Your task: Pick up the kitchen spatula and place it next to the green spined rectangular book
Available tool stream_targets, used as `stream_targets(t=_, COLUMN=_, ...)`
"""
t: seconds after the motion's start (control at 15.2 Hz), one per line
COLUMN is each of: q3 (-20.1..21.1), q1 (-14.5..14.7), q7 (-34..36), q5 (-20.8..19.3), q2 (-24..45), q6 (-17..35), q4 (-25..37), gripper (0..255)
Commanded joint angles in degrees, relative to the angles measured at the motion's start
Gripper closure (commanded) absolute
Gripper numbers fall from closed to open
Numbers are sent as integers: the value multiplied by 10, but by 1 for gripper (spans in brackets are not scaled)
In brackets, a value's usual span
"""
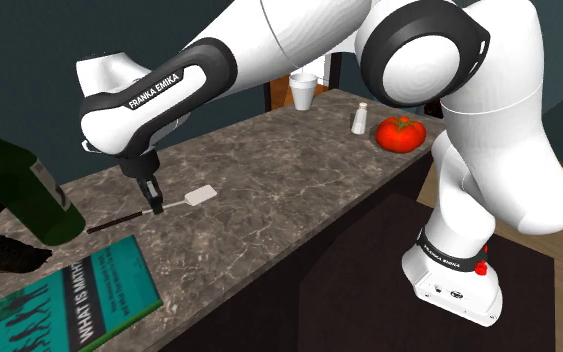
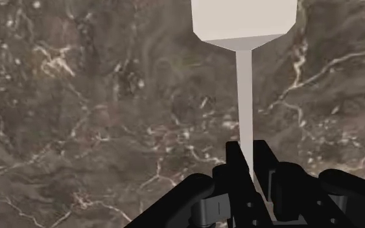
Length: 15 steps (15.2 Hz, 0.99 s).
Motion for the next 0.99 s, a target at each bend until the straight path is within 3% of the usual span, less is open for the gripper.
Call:
stream_targets(t=0.0, q3=0, q1=0, q7=-1, q5=1, q2=2, q6=2, q4=0, gripper=255)
stream_targets(t=0.4, q3=0, q1=0, q7=-1, q5=1, q2=2, q6=2, q4=0, gripper=255)
stream_targets(t=0.46, q3=0, q1=-1, q7=-1, q5=1, q2=2, q6=2, q4=0, gripper=0)
stream_targets(t=0.79, q3=0, q1=-1, q7=-1, q5=1, q2=2, q6=2, q4=0, gripper=0)
stream_targets(t=0.92, q3=-4, q1=0, q7=4, q5=-6, q2=-15, q6=-27, q4=14, gripper=0)
